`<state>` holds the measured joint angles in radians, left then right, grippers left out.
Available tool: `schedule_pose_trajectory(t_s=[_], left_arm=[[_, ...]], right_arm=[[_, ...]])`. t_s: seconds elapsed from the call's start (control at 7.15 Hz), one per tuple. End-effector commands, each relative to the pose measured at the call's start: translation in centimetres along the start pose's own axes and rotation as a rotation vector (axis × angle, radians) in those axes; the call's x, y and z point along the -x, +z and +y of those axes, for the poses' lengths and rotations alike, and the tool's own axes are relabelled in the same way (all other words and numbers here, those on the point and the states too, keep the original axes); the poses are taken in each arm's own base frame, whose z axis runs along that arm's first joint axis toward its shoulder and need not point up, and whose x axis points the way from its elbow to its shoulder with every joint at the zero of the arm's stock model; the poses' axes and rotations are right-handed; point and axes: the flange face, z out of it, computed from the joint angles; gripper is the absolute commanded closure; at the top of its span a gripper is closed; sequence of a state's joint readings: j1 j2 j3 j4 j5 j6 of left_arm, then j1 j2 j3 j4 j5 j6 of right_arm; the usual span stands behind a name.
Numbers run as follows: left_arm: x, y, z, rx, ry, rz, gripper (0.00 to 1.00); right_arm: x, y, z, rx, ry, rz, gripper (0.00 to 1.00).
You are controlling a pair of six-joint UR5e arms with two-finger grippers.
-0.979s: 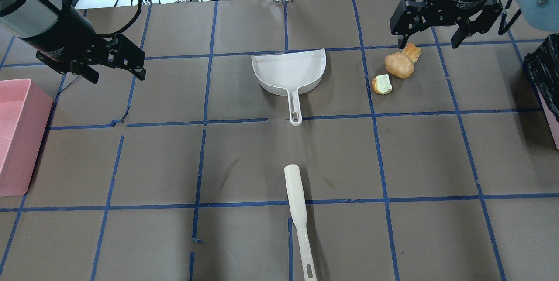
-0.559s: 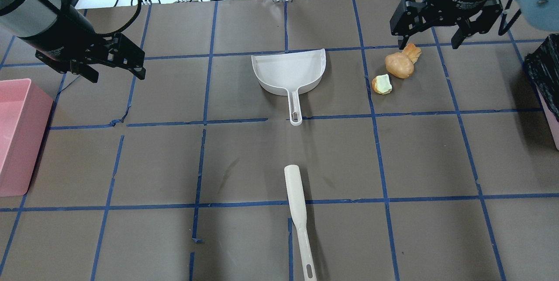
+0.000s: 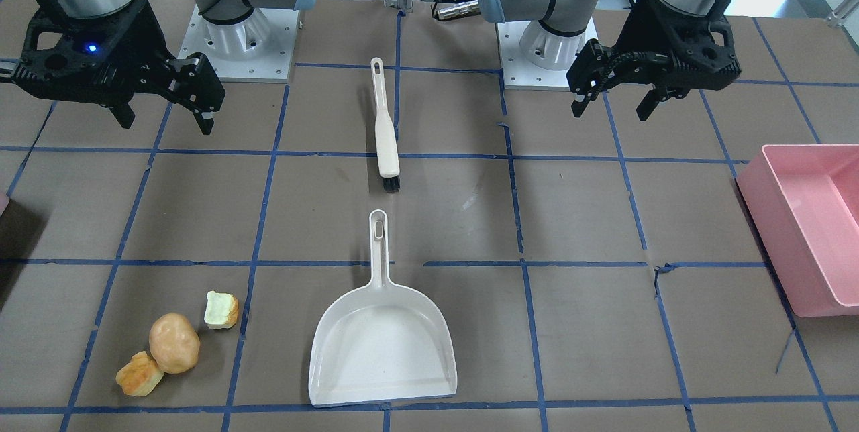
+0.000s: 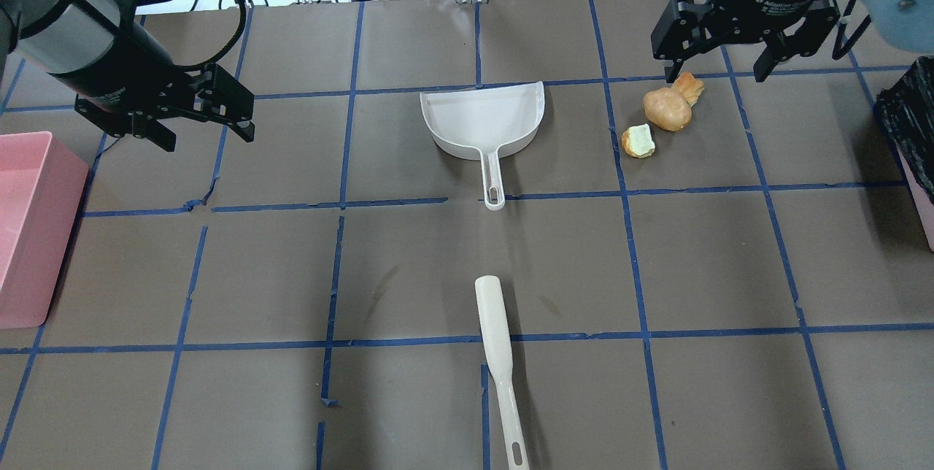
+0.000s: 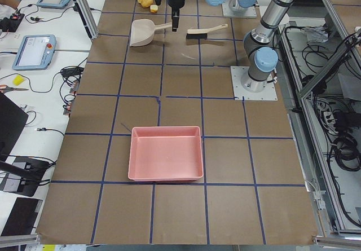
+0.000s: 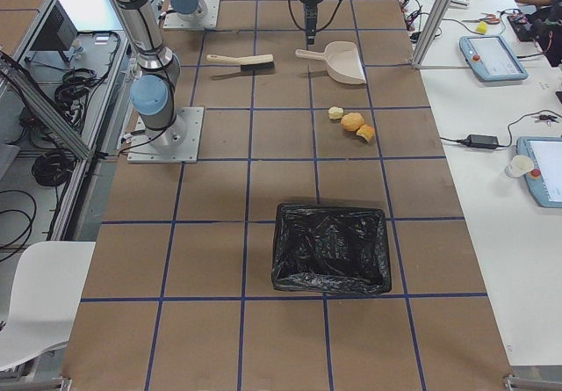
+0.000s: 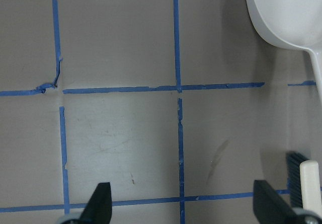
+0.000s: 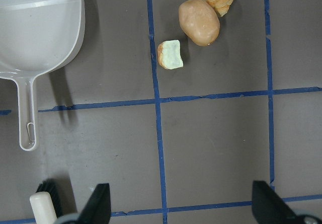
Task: Sweep and dump trash in nearest bin
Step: 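Move the left gripper toward the white brush handle nearer the robot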
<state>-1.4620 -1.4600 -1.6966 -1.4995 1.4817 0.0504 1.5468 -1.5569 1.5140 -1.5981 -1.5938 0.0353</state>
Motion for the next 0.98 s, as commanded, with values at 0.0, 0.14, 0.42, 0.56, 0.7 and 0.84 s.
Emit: schedule_pose_trajectory(t_s=[0.0, 0.14, 0.42, 0.56, 0.7, 0.84], left_arm=[[-7.8, 2.7, 2.0, -0.028, -0.014, 0.011, 0.00], [-11.0, 4.0, 4.1, -0.016, -0.023, 0.018, 0.00], [-15.7, 7.7, 8.0, -0.034, -0.035, 0.041, 0.01], [-19.1, 9.3, 10.8, -0.076, -0.029, 0.069, 0.01], [-21.8, 10.9, 14.2, -0.101, -0.037, 0.092, 0.01], [-22.5, 13.1, 16.5, -0.118, -0.063, 0.070, 0.01]], right_arm=[[0.0, 0.0, 0.0, 0.000, 0.001, -0.002, 0.00], [0.0, 0.0, 0.0, 0.000, 0.001, 0.000, 0.00], [0.0, 0.1, 0.0, 0.001, -0.001, 0.000, 0.00], [0.0, 0.1, 0.0, 0.001, -0.001, 0.000, 0.00], [0.0, 0.1, 0.0, 0.001, -0.001, 0.000, 0.00], [0.0, 0.1, 0.0, 0.001, -0.001, 0.000, 0.00]])
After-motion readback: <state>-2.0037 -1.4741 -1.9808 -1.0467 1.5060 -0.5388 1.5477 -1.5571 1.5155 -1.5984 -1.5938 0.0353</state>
